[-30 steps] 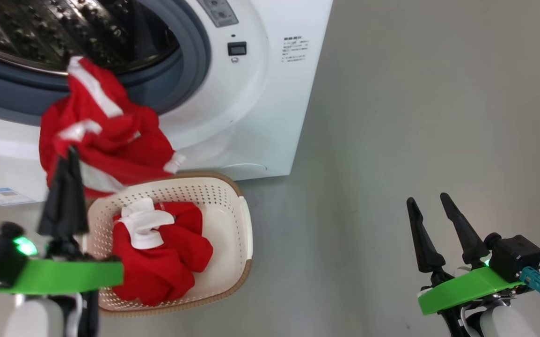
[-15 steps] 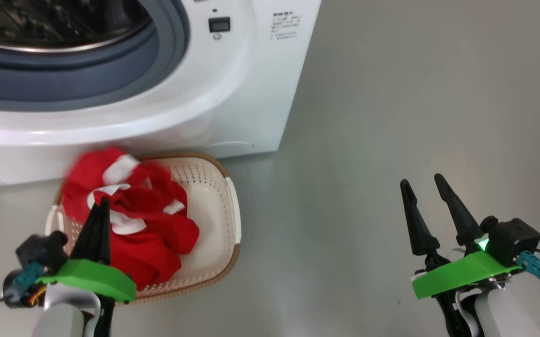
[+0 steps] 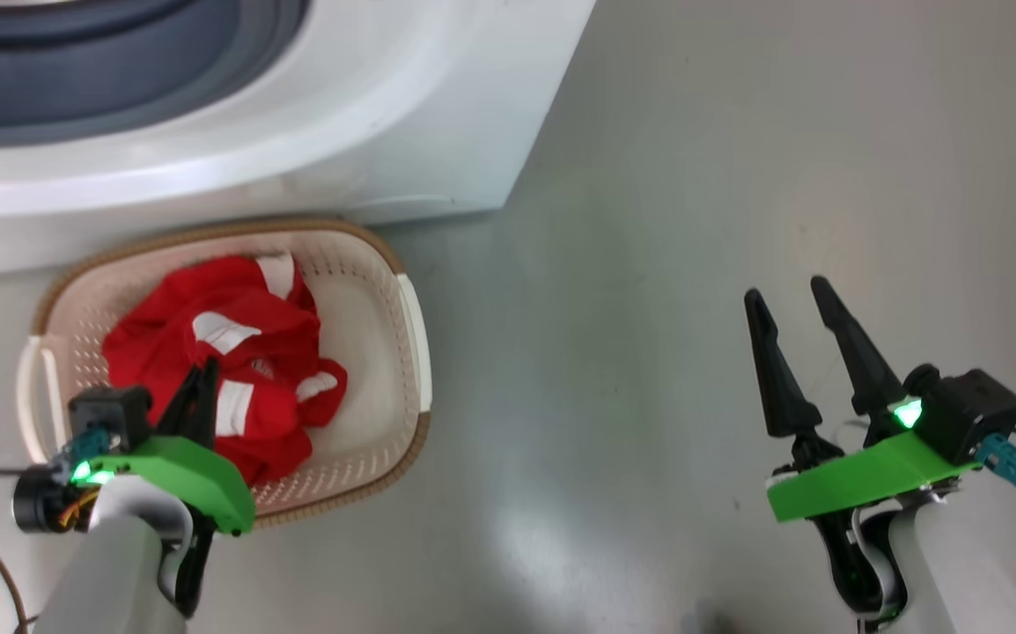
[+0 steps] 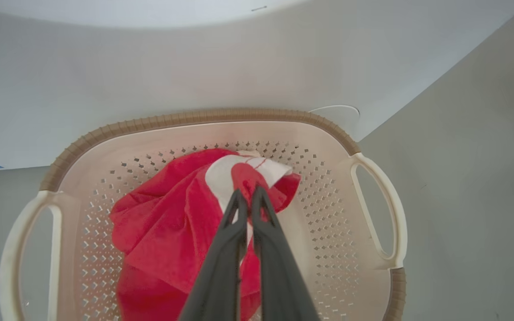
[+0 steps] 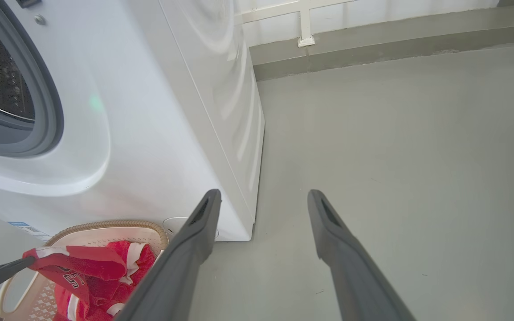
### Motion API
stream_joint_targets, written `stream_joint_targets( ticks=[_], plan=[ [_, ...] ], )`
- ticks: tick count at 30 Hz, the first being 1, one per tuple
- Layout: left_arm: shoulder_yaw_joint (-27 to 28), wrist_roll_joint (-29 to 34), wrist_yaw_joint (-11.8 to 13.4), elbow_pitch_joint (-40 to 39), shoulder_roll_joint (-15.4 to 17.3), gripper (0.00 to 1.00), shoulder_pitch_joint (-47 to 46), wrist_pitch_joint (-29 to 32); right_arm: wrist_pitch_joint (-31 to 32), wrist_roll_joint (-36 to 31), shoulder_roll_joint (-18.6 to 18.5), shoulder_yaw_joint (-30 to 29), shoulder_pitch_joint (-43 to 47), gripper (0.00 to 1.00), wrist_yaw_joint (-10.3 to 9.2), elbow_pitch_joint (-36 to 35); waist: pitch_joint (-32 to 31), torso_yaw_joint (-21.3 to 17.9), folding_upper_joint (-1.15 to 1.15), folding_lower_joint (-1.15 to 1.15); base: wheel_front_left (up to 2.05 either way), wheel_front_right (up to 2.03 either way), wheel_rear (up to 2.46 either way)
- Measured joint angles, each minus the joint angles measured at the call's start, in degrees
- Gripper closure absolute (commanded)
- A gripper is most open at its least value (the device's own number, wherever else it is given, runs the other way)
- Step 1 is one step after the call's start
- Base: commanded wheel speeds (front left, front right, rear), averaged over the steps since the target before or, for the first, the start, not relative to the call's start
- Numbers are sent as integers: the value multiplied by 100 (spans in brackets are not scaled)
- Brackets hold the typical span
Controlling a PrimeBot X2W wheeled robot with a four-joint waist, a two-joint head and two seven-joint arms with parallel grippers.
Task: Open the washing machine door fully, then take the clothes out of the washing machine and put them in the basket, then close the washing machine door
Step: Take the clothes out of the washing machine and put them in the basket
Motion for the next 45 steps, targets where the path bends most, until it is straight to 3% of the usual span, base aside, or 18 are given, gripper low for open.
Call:
stream_joint_targets(
  ticks=[16, 18, 19, 20, 21, 32, 45],
  plan=[
    [-602, -235, 0, 1444, 342, 100, -1143, 0, 0, 140, -1, 171, -499, 0, 0, -146, 960, -156, 0, 0, 0, 0, 0],
    [-616, -275, 0, 1521, 343, 82, -1199, 0, 0, 140, -1, 175, -504, 0, 0, -146, 1019, -172, 0, 0, 0, 0, 0],
    [-622, -279, 0, 1550, 339, 64, -1210, 0, 0, 140, -1, 177, -506, 0, 0, -144, 1035, -180, 0, 0, 0, 0, 0],
    [-628, -298, 0, 1593, 331, 25, -1220, 0, 0, 140, -1, 179, -508, 0, 0, -143, 1041, -187, 0, 0, 0, 0, 0],
    [-646, -324, 0, 1637, 322, 0, -1235, 0, 0, 140, -2, 178, -510, 0, 0, -141, 1036, -188, 0, 0, 0, 0, 0],
    [-628, -634, 0, 1619, 257, 0, -1255, -1, 0, 140, -2, 169, -543, 0, 0, -44, 778, -135, 0, 0, 0, 0, 0],
    [-414, -721, 0, 743, 252, 0, -491, 0, 0, 86, -3, 82, -400, 0, 0, 188, 49, -34, 0, 0, 0, 0, 0]
  ],
)
